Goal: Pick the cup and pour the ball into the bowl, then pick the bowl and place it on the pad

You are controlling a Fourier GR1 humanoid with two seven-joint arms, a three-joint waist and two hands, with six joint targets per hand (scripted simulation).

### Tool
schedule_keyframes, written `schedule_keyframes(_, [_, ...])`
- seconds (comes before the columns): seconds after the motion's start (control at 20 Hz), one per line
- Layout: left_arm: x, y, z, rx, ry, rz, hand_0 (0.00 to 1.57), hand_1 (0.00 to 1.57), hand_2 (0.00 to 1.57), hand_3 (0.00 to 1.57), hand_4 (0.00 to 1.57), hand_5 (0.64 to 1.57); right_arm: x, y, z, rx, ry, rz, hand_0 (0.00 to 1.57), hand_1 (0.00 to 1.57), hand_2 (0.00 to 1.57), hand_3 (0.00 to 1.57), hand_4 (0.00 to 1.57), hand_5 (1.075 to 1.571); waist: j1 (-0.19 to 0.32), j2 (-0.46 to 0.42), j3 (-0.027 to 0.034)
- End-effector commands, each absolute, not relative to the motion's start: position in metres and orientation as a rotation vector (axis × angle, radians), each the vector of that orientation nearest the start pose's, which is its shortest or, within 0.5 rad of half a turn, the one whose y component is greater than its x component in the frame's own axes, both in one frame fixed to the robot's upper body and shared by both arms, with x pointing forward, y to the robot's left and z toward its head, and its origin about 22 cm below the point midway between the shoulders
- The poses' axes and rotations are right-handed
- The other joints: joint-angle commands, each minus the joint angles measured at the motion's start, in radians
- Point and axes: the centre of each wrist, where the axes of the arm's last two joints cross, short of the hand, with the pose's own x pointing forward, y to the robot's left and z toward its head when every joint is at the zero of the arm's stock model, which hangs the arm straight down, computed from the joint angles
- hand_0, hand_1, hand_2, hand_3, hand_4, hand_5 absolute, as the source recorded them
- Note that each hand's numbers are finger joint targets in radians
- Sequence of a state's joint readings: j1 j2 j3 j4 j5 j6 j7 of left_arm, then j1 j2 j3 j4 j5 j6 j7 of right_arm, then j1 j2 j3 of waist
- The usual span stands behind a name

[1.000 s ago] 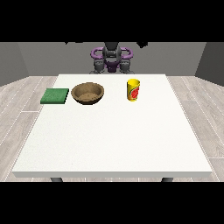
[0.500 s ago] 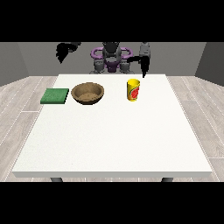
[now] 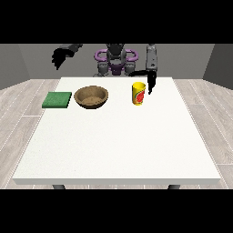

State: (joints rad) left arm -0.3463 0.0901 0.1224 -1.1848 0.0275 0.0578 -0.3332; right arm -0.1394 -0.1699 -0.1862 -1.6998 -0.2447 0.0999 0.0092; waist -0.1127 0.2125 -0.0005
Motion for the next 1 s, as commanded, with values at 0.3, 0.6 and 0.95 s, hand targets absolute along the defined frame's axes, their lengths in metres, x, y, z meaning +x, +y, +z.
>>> schedule_keyframes(0.3, [0.338, 0.238, -0.044, 0.101, -1.831, 0.037, 0.00, 0.00, 0.00, 0.00, 0.18, 1.423, 0.269, -0.313, 0.061, 0.082, -1.859, -0.038, 0.00, 0.00, 0.00, 0.00, 0.68, 1.564, -0.032, 0.016, 0.0002])
schedule_keyframes(0.6, [0.344, 0.261, -0.055, 0.169, -1.815, 0.048, 0.70, 0.70, 0.64, 0.00, 1.01, 1.553, 0.275, -0.319, 0.083, 0.078, -1.903, 0.021, 0.00, 0.00, 0.00, 0.00, 0.68, 1.569, -0.051, 0.068, -0.0002])
schedule_keyframes(0.95, [0.346, 0.256, -0.064, 0.393, -1.847, -0.011, 1.28, 1.28, 1.57, 1.57, 1.37, 1.457, 0.274, -0.357, 0.129, 0.120, -1.944, 0.029, 0.00, 0.00, 0.00, 0.16, 0.64, 1.568, -0.130, 0.092, -0.0002])
